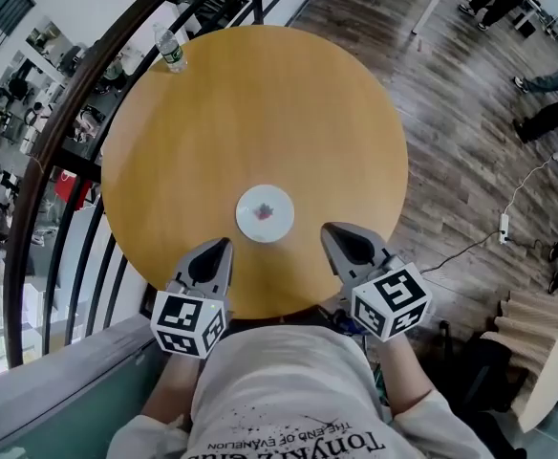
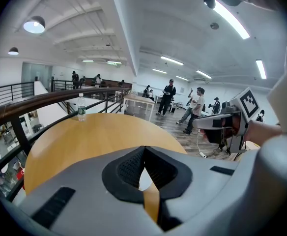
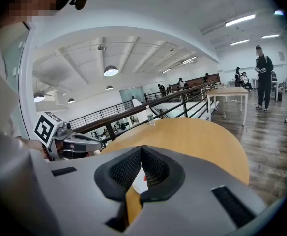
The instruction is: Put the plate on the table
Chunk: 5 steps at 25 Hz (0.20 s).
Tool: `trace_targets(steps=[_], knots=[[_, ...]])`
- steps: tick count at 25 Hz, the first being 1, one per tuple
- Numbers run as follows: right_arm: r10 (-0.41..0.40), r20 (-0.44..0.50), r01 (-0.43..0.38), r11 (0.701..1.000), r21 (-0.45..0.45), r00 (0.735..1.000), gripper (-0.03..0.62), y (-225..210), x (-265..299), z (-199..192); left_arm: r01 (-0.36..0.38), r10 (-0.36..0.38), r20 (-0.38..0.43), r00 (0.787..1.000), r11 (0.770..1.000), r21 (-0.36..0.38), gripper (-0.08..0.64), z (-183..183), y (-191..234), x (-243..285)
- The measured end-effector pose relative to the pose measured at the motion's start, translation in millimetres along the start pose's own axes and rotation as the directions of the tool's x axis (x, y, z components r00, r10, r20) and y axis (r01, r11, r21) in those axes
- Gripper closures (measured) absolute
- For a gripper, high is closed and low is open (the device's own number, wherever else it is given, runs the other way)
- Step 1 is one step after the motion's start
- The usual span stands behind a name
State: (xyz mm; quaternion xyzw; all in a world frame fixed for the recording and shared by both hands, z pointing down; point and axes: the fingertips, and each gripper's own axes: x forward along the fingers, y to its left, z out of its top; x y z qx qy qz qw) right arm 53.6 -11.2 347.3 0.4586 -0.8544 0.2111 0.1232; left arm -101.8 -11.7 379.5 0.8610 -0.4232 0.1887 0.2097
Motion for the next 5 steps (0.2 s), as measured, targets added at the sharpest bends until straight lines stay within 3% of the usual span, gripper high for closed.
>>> trace_targets(steps=[5], knots=[[0.004, -0.005, -0.004, 1.0, -0.005, 1.0, 0.566, -1.0, 4.8, 2.1, 0.004, -0.004, -0.005, 1.0, 1.0, 0.004, 0.535, 3.6, 2.3, 4.4]])
